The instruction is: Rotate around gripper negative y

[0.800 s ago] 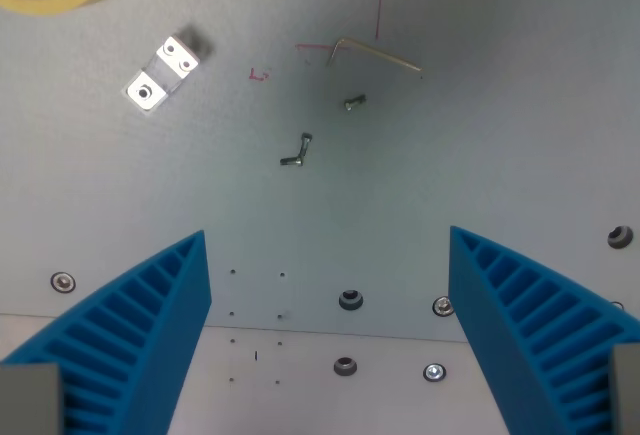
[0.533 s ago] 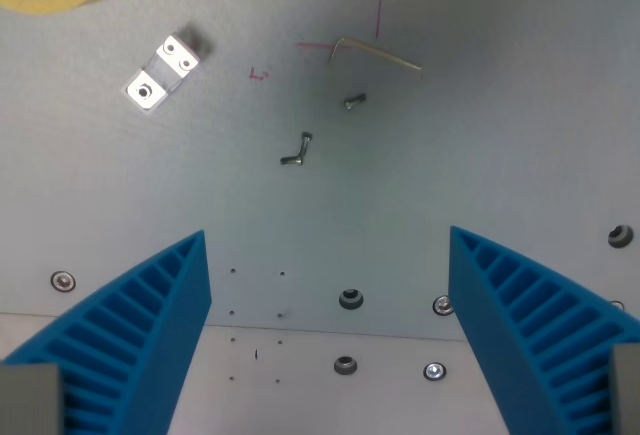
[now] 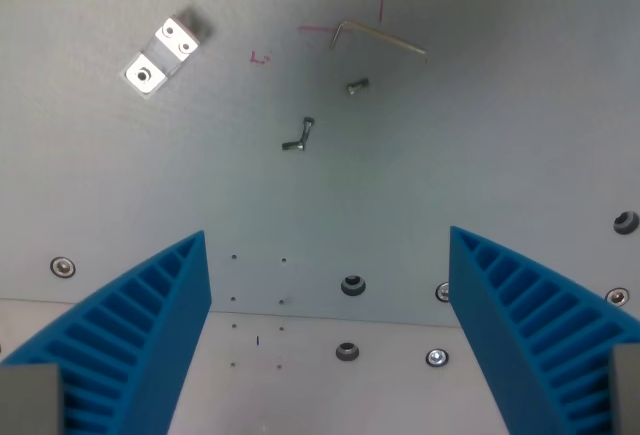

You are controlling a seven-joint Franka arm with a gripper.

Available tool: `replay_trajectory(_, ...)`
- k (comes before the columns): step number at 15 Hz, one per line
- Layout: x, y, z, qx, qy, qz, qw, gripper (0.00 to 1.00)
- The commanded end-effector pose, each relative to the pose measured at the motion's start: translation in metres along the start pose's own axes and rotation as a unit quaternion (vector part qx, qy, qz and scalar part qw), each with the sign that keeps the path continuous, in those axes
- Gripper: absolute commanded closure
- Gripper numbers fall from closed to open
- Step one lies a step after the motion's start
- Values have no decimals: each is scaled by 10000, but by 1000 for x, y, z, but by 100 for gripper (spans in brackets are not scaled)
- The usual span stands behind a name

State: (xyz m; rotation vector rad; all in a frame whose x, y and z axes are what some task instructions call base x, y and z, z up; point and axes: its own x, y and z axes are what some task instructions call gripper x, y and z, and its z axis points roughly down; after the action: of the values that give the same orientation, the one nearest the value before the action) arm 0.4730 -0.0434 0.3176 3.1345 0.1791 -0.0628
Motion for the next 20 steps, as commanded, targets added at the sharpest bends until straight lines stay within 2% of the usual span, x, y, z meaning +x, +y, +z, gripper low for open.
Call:
replay_trajectory(1,5,1,-6,-25,-710,5,9975,0)
replay_trajectory(10,5,1,-6,-24,-1307,6,9914,0)
replay_trajectory(20,5,1,-6,-24,-1964,8,9805,0)
